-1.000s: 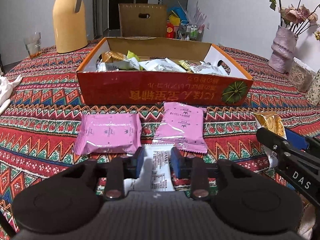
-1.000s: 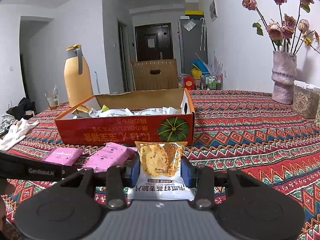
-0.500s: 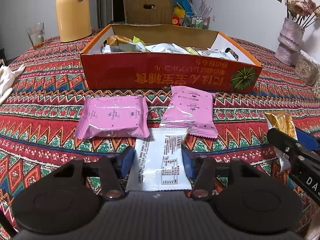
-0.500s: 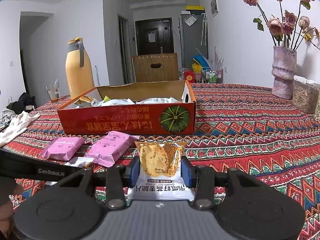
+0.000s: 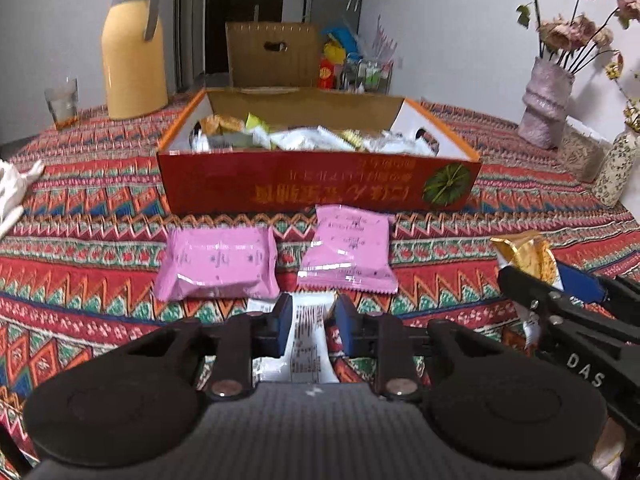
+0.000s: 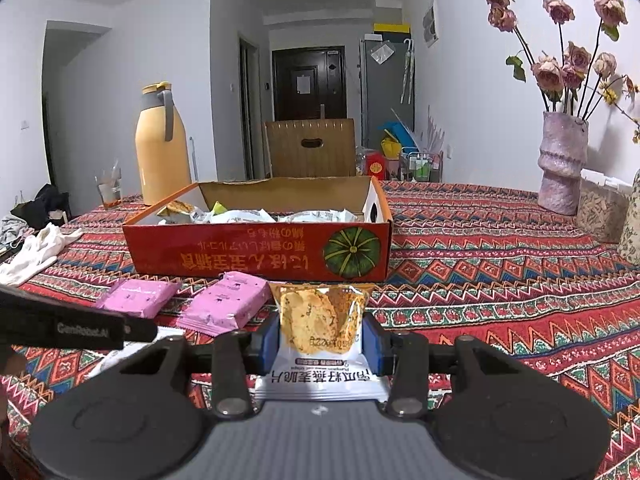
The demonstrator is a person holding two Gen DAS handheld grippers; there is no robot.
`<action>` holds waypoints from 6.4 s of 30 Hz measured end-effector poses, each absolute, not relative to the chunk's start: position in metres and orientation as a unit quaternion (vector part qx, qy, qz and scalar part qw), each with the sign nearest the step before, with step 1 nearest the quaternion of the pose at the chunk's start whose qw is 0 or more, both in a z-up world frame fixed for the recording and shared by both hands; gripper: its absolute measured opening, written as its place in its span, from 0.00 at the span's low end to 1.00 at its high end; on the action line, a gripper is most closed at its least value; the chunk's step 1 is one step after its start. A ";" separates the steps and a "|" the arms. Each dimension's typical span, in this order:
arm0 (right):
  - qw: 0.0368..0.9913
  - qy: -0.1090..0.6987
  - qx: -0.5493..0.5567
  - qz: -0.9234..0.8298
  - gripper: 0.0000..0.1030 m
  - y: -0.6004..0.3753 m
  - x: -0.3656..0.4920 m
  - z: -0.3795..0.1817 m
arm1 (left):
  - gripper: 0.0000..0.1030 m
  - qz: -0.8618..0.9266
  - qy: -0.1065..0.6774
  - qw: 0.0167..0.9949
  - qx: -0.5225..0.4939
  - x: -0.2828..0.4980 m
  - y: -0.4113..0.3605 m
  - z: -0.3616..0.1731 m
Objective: Organize snacks
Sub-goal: 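Grasp a white snack packet with the left gripper while the right holds the cracker packet, then carry both held packets over the open box, then open both grippers to drop the packets into the box, then move both grippers back over the pink packets on the table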
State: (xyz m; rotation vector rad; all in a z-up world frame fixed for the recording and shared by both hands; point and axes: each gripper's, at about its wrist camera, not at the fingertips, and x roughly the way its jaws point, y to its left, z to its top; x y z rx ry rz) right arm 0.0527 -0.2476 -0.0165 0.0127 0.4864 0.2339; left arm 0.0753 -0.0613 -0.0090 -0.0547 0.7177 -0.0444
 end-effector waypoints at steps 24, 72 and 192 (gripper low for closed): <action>0.960 0.254 -0.006 0.115 0.41 -0.240 0.042 -0.021 | 0.42 -0.017 0.374 0.927 -0.028 0.077 -0.052 -0.029; 0.961 0.256 -0.019 0.105 0.41 -0.227 0.028 -0.022 | 0.45 -0.026 0.341 0.939 -0.012 0.058 -0.044 -0.025; 0.934 0.336 -0.010 0.117 1.00 -0.178 0.157 -0.027 | 1.00 0.032 0.336 0.938 -0.078 0.138 0.053 -0.019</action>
